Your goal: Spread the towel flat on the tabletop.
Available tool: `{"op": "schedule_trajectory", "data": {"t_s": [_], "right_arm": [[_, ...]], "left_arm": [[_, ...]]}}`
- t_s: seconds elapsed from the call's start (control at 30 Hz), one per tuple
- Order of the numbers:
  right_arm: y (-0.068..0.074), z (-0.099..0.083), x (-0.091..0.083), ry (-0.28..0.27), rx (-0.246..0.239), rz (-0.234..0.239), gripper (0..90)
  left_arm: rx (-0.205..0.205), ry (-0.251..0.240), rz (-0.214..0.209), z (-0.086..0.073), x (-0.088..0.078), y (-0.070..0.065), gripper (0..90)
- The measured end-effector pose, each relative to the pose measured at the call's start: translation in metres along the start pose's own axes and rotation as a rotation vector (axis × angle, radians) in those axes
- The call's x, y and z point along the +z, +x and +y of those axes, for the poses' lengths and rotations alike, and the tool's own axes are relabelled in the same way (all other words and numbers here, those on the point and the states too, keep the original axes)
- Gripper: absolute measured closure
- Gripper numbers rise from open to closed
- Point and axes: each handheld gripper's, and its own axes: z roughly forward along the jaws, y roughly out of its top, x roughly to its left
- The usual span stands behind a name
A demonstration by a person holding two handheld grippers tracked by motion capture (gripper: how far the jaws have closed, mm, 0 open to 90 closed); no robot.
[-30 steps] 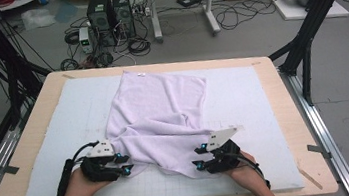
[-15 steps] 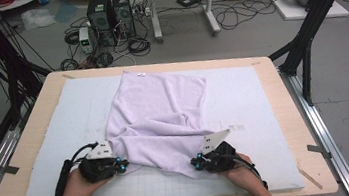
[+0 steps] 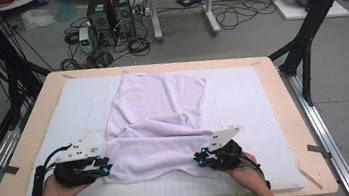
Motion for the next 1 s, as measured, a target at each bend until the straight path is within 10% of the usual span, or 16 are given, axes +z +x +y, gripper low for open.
{"op": "schedule_trajectory", "data": {"t_s": [0.27,0.53,1.0], "right_arm": [[0.003,-0.006,0.007,0.026,0.008,0.018,55.1],[0.005,-0.008,0.019,0.05,-0.01,0.053,83.8],[0.041,0.008,-0.01,0.003,-0.087,0.117,85.7]], "left_arm": [[0.035,0.083,-0.046,0.004,0.041,-0.002,58.0],[0.046,0.109,-0.013,0.005,0.055,-0.005,86.8],[0.15,0.134,-0.04,0.005,0.002,-0.041,87.8]]}}
